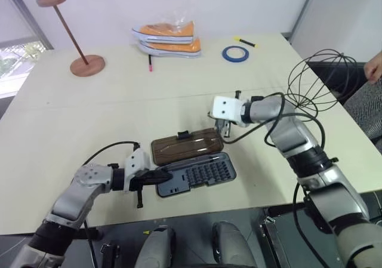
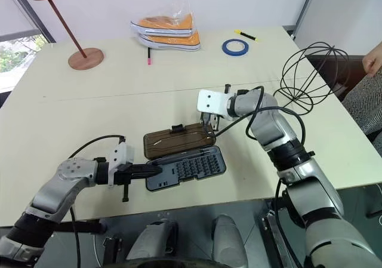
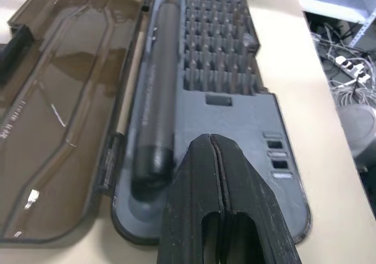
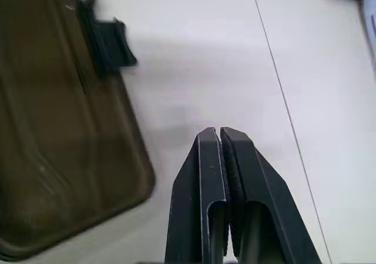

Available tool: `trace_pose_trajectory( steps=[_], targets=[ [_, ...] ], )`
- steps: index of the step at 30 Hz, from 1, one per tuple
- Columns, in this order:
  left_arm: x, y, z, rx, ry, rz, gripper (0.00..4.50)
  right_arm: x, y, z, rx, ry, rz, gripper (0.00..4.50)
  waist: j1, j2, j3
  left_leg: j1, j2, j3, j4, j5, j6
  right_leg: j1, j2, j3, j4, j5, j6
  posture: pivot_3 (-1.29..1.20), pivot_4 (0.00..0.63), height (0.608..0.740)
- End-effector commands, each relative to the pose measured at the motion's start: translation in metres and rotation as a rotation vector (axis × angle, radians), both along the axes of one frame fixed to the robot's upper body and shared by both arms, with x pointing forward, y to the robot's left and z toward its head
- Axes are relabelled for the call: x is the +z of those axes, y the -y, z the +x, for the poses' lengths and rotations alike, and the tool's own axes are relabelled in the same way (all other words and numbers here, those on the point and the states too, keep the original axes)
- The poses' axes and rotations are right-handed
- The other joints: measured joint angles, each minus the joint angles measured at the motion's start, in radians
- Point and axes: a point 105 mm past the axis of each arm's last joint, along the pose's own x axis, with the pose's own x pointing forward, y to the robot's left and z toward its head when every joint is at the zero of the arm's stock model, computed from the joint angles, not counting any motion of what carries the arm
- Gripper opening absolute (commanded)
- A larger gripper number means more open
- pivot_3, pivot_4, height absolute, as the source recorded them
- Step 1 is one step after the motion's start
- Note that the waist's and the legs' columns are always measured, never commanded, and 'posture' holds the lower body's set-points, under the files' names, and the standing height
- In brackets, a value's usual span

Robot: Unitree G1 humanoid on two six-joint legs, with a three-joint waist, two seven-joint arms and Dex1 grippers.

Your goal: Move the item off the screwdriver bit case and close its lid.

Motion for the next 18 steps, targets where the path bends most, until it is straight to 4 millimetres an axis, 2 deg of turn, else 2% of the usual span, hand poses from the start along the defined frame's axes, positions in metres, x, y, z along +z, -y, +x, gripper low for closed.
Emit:
trace_pose_trajectory(
  steps=[1,7,10,14,18],
  targets=[
    [0.006,0.002,0.004,0.024,-0.003,0.023,0.00,0.013,0.001,-0.011,-0.012,0.017,0.036,0.10,0.001,-0.002,0.001,0.000,0.000,0.000,0.000,0.000,0.000,0.000,0.000,0.000,0.000,0.000,0.000,0.00,0.150,0.740],
    [0.020,0.011,0.005,0.015,0.000,0.024,0.00,0.003,0.000,-0.012,-0.050,-0.093,0.093,0.10,0.002,-0.005,0.003,-0.001,0.000,0.000,0.000,0.000,0.000,0.000,0.000,0.000,0.000,-0.001,-0.001,0.00,0.150,0.740],
    [0.025,0.014,0.004,0.013,0.000,0.025,0.00,0.007,0.001,-0.005,-0.064,-0.125,0.105,0.96,0.000,-0.005,0.005,-0.001,0.000,0.000,0.000,0.000,0.000,0.000,0.000,0.000,-0.001,-0.001,-0.001,0.00,0.150,0.740],
    [0.027,0.017,0.002,0.013,-0.002,0.025,0.00,0.012,0.001,0.003,-0.023,-0.206,0.094,2.94,-0.004,-0.006,0.006,-0.002,0.000,0.000,0.000,0.000,0.000,-0.001,0.000,0.000,-0.002,-0.001,-0.001,0.00,0.150,0.740],
    [0.028,0.019,0.000,0.023,0.001,0.017,0.00,0.012,0.004,0.018,-0.014,-0.309,0.078,2.94,-0.007,-0.007,0.008,-0.002,0.000,0.001,0.000,0.000,0.000,-0.001,0.000,0.000,-0.002,0.000,-0.001,0.00,0.150,0.740]
  ],
)
